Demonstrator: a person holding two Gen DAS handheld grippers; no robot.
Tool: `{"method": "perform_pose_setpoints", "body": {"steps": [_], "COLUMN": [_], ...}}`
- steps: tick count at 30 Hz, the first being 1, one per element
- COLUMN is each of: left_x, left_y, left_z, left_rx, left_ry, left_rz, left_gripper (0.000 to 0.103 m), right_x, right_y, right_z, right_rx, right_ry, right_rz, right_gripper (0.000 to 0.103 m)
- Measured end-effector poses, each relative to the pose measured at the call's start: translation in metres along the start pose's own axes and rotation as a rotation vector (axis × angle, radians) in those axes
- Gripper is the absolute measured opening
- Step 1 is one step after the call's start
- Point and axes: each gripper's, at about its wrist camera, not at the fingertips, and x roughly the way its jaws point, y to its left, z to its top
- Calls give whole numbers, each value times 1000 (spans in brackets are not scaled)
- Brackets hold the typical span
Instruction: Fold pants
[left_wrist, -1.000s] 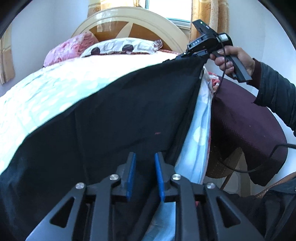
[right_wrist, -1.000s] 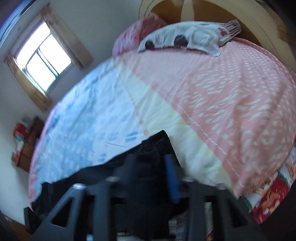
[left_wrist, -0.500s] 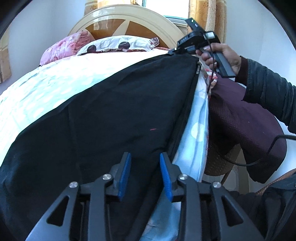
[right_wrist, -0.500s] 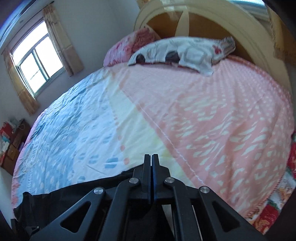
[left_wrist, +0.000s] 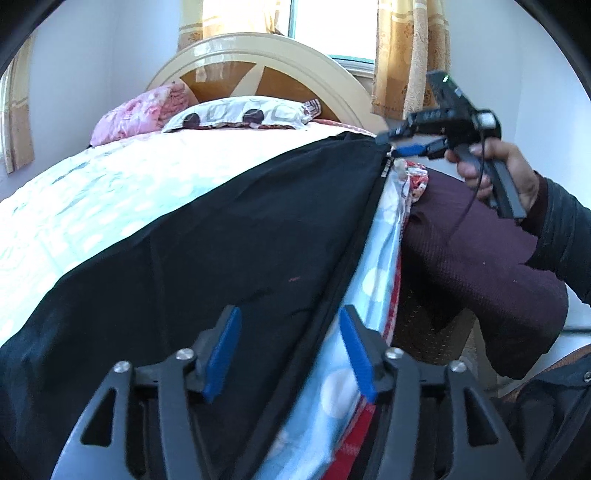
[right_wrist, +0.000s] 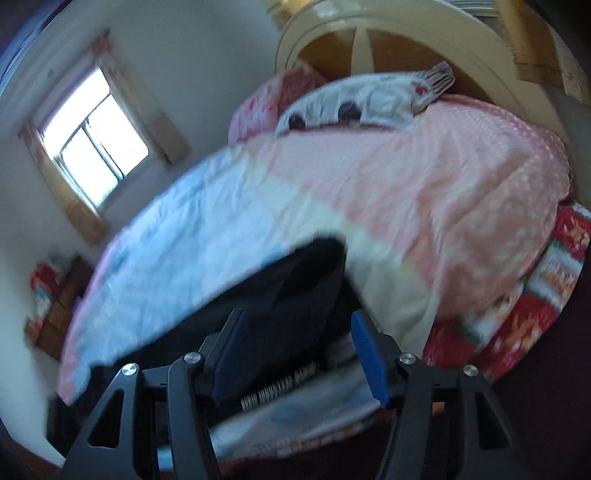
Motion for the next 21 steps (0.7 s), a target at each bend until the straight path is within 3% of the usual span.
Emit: {"method": "perform_pose_setpoints", "body": {"steps": [3,5,8,21], "left_x": [-9,-18,-22,-19], "left_y": [5,13,25,21], "left_z": [-8,-15,-23,-28], "left_rx": [-18,-55,-115,-105], "left_ry": [-2,-11,-6,7], "left_rz": [30,42,41,11], "left_gripper": [60,60,61,61], "right_x": [6,2,6,-8], "right_y": [-10,-13,-14,-27], "right_z": [-3,1,3,0], "right_rx": [44,60,50,89], "right_ry": [-34,-66,-50,-101], "right_rz": [-14,-3,3,-54], "right_gripper": [41,19,12,9]}}
